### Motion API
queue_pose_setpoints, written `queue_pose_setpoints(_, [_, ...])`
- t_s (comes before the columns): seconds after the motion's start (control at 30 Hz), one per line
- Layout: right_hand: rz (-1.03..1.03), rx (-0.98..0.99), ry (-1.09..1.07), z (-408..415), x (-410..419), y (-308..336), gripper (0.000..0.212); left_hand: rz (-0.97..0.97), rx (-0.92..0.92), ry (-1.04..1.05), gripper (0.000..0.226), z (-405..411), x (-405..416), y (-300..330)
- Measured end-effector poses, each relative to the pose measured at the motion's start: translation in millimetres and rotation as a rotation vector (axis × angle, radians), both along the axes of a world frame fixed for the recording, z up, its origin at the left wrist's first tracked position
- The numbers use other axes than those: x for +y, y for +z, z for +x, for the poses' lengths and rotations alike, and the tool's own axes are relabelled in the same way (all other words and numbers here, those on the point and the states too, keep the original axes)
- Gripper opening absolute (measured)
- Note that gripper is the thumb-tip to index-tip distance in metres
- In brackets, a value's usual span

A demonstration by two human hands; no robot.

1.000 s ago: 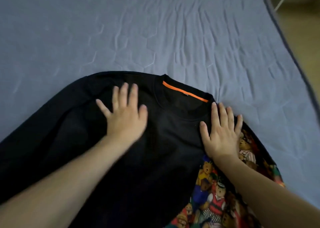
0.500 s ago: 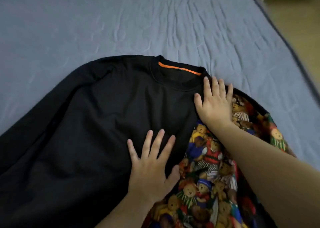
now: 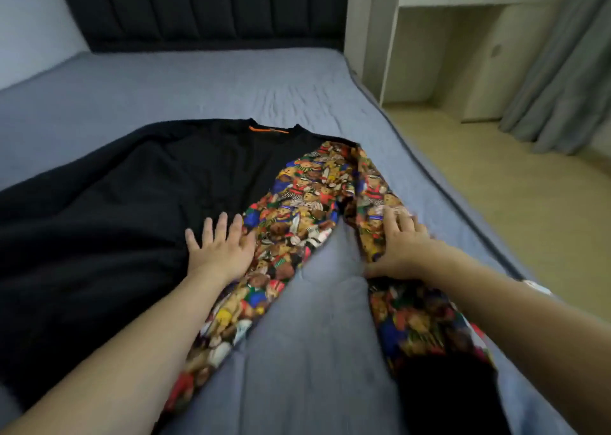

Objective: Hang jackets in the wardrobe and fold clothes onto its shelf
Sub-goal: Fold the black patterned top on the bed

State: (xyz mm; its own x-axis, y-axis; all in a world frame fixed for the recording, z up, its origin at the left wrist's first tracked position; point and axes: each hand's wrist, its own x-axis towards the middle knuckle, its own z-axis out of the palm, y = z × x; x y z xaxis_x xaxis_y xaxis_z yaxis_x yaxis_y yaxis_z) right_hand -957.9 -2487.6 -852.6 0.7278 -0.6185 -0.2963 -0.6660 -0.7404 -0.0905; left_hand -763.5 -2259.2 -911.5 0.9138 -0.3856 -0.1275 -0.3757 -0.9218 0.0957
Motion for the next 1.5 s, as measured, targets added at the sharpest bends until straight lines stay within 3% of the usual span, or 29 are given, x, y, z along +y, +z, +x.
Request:
queue_pose_setpoints(0.07, [0.024, 0.027, -0.031, -44, 15, 8, 0.114, -0.037, 0.048, -0.031, 0.07, -58, 27, 4])
queue_pose_setpoints(0.2, [0.048, -0.011, 0.013, -99, 36, 34, 0.041, 0.056, 0.033, -0.146, 0.078, -158, 75, 20])
queue_pose_setpoints(0.27, [0.266, -0.116, -0.087, -117, 20, 53, 0.014, 0.198, -0.022, -0.101, 0.081, -178, 99, 30])
queue_pose_setpoints(0.37, [0.917, -0.482, -0.469, -155, -21, 76, 0.025, 0.341, -0.115, 0.069, 0.067, -184, 125, 56])
queue_pose_setpoints(0.4, [0.989, -0.544, -0.571, -171, -31, 76, 0.025, 0.336, -0.14, 0.059, 0.055, -186, 127, 64])
queue_pose_setpoints(0.47, [0.912, -0.448, -0.676, -196, -38, 68, 0.023, 0.326, -0.213, -0.053, 0.037, -195, 115, 84])
queue_pose_setpoints(0.5, [0.884, -0.392, -0.687, -202, -38, 66, 0.031, 0.341, -0.274, -0.118, 0.035, -201, 103, 98])
queue_pose_setpoints(0.6, [1.064, -0.4, -0.68, -207, -31, 75, 0.058, 0.393, -0.394, -0.237, 0.034, -221, 62, 136])
queue_pose_setpoints(0.7, [0.824, -0.252, -0.56, -201, -21, 76, 0.053, 0.538, -0.248, -0.31, 0.038, -247, 37, 143])
queue_pose_setpoints(0.8, [0.291, -0.077, -0.289, -194, -9, 54, 0.049, 0.686, 0.03, -0.35, 0.051, -288, 33, 105])
queue_pose_setpoints(0.87, [0.014, -0.033, -0.162, -203, -13, 52, 0.043, 0.669, 0.081, -0.272, 0.059, -304, 41, 82])
queue_pose_setpoints(0.9, [-0.054, -0.059, -0.165, -211, -25, 57, 0.032, 0.634, 0.056, -0.233, 0.061, -305, 42, 78])
queue_pose_setpoints(1.03, [-0.311, -0.116, -0.361, -240, -78, 78, 0.036, 0.553, -0.025, -0.273, 0.041, -286, 35, 85])
queue_pose_setpoints(1.13, [-0.343, -0.01, -0.354, -227, -62, 76, 0.052, 0.531, 0.018, -0.37, 0.023, -277, 34, 93])
queue_pose_setpoints(1.23, [-0.329, -0.015, -0.055, -198, -14, 63, 0.052, 0.397, 0.226, -0.383, 0.039, -277, 50, 92])
queue_pose_setpoints(1.3, [-0.185, -0.082, 0.13, -168, 28, 51, 0.049, 0.234, 0.385, -0.351, 0.035, -272, 68, 92])
queue_pose_setpoints(1.37, [0.024, -0.198, 0.186, -133, 79, 41, 0.044, 0.028, 0.478, -0.242, 0.036, -256, 93, 93])
queue_pose_setpoints(1.43, [0.221, -0.249, 0.168, -92, 133, 30, 0.045, -0.117, 0.43, -0.096, 0.042, -229, 133, 89])
queue_pose_setpoints(1.5, [0.341, -0.171, 0.077, -58, 181, 25, 0.06, -0.196, 0.232, 0.083, 0.036, -197, 185, 78])
